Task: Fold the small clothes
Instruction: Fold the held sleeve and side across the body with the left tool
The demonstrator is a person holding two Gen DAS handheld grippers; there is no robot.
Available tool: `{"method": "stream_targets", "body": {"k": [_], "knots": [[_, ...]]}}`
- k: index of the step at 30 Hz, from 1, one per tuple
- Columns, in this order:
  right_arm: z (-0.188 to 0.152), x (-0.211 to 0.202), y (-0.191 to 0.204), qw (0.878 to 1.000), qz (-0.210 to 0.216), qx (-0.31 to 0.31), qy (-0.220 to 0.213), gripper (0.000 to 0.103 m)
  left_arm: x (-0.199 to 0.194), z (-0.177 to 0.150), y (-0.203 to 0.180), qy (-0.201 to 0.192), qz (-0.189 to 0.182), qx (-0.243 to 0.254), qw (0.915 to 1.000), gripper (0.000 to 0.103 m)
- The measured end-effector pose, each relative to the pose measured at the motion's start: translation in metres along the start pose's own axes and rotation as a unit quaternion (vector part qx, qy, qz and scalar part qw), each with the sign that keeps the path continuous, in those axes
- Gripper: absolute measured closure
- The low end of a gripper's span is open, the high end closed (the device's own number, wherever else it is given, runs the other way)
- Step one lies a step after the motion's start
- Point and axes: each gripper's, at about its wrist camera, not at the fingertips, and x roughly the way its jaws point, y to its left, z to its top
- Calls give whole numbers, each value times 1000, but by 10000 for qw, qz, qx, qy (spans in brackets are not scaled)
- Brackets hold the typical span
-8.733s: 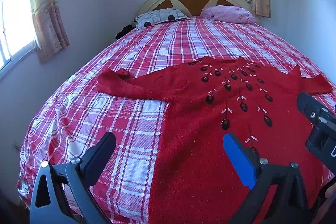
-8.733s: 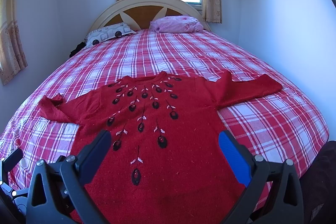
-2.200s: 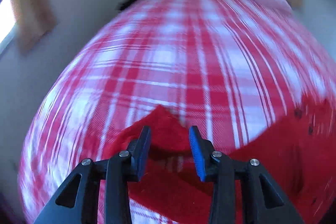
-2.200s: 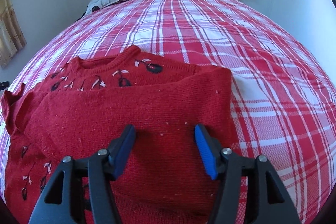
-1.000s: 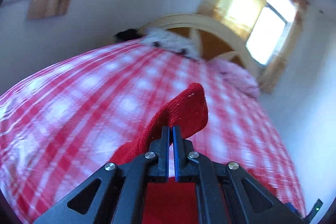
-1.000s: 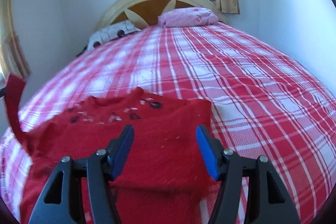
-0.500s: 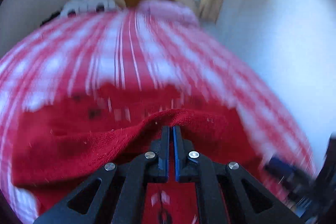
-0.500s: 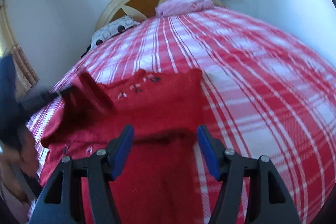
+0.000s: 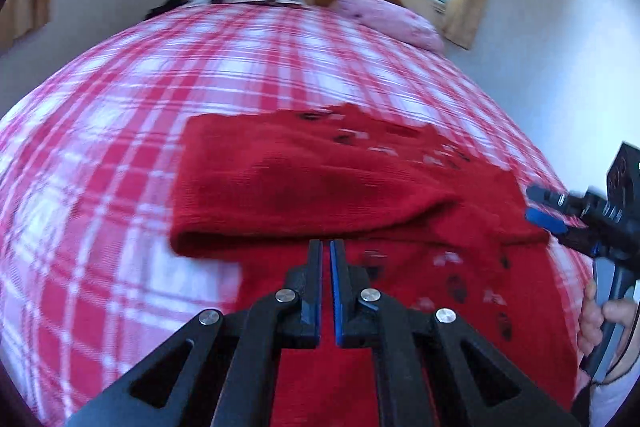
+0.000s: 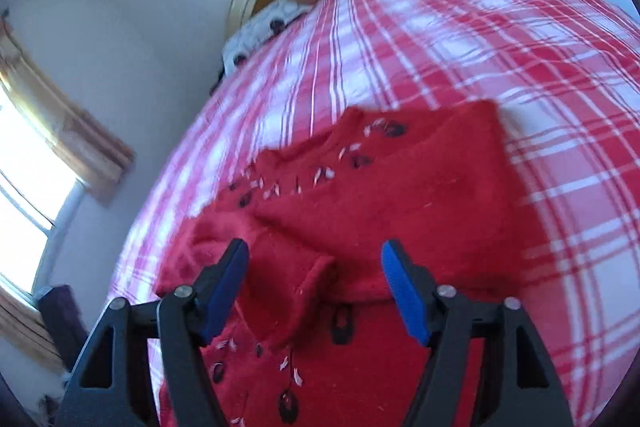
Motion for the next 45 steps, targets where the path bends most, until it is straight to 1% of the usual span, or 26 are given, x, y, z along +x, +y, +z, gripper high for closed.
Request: {"method": "stream_targets", "body": {"k": [1,2,5,8,9,10,11,12,15,17,19,24,27,31,33,35,36,37,38,39,40,41,42,43,44,45], "knots": [[-3,10,6,9998,-126,-100,105,49,1,-2,9,-21,118,-89,9999,99],[-6,21,11,9994,-192,-205,211,53,2,-3,15,-22,210,-140,9997,99],[-16,45,20,9964,-600,-449,398,53,6,-7,31,59,541,-275,9981,99],[-23,52,30,9915,-938,-841,316,53,7,-11,42,84,664,-406,9969,99],[-24,54,35,9890,-1030,-1004,343,58,8,-12,44,93,703,-432,9965,99],[-25,56,38,9867,-1088,-1146,381,81,9,-12,46,104,789,-448,9958,99],[-26,58,40,9860,-1008,-1238,482,88,10,-12,47,105,860,-452,9952,99],[-26,59,41,9858,-946,-1270,557,88,11,-11,48,102,898,-452,9949,99],[-27,52,47,9815,-1021,-1555,464,89,9,-11,52,71,791,-510,9955,99],[-21,39,52,9808,-1036,-1642,197,90,8,-10,54,55,687,-571,9960,99],[-10,18,57,9765,-1158,-1811,-172,90,8,-8,56,83,708,-576,9958,99],[15,-6,50,9602,-1652,-2190,-525,90,9,0,63,64,668,-738,9950,99],[27,-4,35,9565,-1776,-2269,-462,90,8,8,57,-38,840,-600,9947,99],[33,15,9,9445,-2226,-2398,-307,90,13,18,49,-113,1016,-521,9934,99],[32,28,-8,9488,-2174,-2288,-102,88,19,21,43,-80,1033,-499,9934,99],[28,39,-24,9546,-2151,-2062,33,80,26,25,38,-25,1013,-381,9941,99],[27,43,-32,9569,-2159,-1934,157,65,31,27,32,21,1023,-259,9944,99],[29,39,-38,9591,-2167,-1818,127,52,33,27,29,43,1045,-170,9944,99],[31,29,-40,9603,-2192,-1726,2,45,35,28,26,56,1070,-102,9942,99],[32,18,-43,9592,-2301,-1635,-173,30,37,29,24,61,1097,-55,9939,99],[34,4,-46,9549,-2512,-1527,-420,25,39,30,23,54,1112,-42,9938,99],[34,-15,-49,9476,-2782,-1396,-710,25,40,31,22,46,1103,-51,9939,99],[33,-26,-49,9469,-2797,-1356,-825,25,42,32,22,47,1083,-71,9941,99],[31,-37,-48,9498,-2673,-1346,-908,32,44,33,21,59,1079,-89,9941,99],[27,-48,-44,9565,-2416,-1358,-910,38,47,35,19,80,1061,-99,9943,99],[24,-53,-41,9602,-2276,-1367,-870,48,50,36,15,102,999,-87,9949,99]]}}
